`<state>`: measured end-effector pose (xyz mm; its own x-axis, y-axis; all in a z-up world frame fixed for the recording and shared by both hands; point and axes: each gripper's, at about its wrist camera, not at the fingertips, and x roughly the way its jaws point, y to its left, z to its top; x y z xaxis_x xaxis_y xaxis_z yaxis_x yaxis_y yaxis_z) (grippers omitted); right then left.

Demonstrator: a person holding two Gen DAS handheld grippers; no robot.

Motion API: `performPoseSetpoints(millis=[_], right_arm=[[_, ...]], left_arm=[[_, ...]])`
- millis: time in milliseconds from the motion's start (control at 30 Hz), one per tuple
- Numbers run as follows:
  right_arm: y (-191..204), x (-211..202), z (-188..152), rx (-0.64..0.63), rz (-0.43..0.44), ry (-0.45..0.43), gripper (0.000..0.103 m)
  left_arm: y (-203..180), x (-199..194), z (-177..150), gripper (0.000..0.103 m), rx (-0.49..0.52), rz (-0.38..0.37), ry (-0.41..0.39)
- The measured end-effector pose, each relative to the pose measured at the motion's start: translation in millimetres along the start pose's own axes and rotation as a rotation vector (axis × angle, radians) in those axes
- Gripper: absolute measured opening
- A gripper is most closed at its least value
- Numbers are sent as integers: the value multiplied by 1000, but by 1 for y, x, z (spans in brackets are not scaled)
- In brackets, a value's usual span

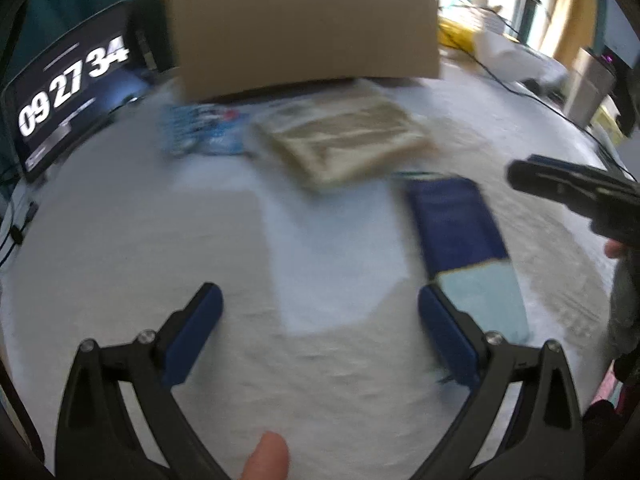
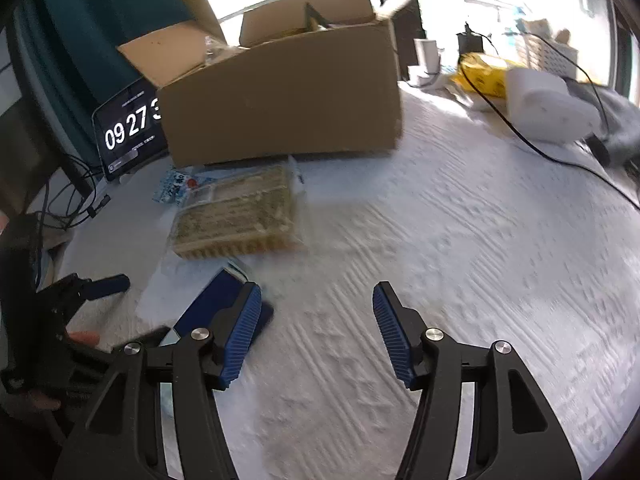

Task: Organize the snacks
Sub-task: 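Move both grippers back down to the remaining snacks on the table, then grasp the dark blue packet with the right gripper while the left gripper grasps the clear cracker bag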

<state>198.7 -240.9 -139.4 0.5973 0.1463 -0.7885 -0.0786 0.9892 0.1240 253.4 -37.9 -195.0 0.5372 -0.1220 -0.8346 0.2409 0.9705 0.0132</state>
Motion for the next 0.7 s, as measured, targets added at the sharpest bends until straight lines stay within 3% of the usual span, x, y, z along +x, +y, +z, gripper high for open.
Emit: performPoseSetpoints(millis=[133,333,433,700], right_arm=[[-17,-6,-4,19,-12,-2,62],[-35,-12,-13,32,-34,14,62],[-36,-16,-15,39,-32,9,63],[-2,-13,-13,-31,40,6,79]], left_arm=[[-37,3,10,99,62,-14,8],[-62,-3,21,99,74,-66,-4],[-56,-9,20,99,67,-65,-18],[-12,-34,11,99,7,-52,-75]])
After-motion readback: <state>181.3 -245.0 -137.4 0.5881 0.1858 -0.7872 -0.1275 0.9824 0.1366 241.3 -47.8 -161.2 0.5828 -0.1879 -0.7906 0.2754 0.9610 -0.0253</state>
